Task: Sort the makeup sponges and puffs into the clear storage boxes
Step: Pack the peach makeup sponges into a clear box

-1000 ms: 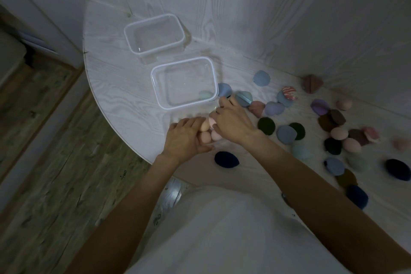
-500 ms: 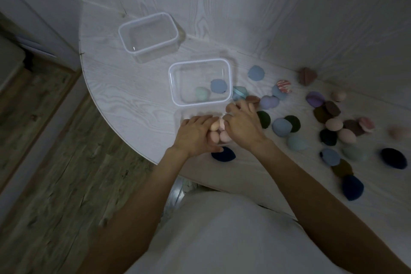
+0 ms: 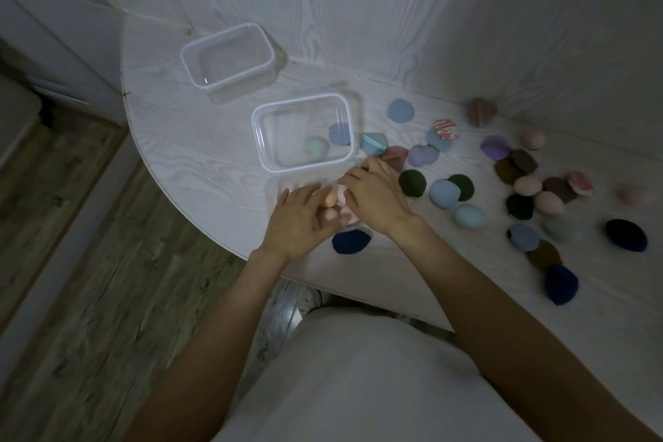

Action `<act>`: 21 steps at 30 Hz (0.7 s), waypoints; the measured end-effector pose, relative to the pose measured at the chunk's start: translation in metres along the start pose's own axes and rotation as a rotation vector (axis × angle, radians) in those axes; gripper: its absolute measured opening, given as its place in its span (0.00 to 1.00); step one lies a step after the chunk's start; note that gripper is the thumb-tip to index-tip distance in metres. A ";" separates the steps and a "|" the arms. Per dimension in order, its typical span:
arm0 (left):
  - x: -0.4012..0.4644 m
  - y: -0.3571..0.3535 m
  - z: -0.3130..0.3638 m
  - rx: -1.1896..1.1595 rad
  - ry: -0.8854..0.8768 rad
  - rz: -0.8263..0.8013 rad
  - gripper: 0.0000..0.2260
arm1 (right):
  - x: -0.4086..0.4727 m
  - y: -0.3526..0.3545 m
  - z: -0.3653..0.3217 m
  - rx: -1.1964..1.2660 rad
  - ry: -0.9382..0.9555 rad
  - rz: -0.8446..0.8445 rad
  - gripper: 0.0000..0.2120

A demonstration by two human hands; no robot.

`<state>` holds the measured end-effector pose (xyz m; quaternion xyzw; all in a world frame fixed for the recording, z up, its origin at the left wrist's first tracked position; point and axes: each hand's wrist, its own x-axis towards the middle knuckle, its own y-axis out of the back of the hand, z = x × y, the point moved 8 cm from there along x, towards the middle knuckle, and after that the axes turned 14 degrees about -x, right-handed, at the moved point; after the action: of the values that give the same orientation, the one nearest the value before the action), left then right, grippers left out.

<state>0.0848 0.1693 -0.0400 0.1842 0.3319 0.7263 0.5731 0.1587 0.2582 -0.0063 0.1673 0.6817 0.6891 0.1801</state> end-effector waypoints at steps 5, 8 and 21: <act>-0.003 0.021 0.021 -0.013 -0.131 0.245 0.19 | -0.009 0.023 0.002 -0.052 0.000 0.086 0.08; 0.000 0.021 0.055 -0.047 -0.241 0.309 0.15 | -0.034 0.038 0.029 -0.042 -0.140 0.118 0.07; 0.125 -0.181 0.248 -0.102 -0.562 -0.223 0.14 | -0.241 0.002 0.265 0.052 -0.818 0.006 0.15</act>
<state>0.3398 0.3780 -0.0026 0.3115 0.1418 0.5952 0.7270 0.4968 0.3762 0.0027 0.4340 0.5706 0.5487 0.4301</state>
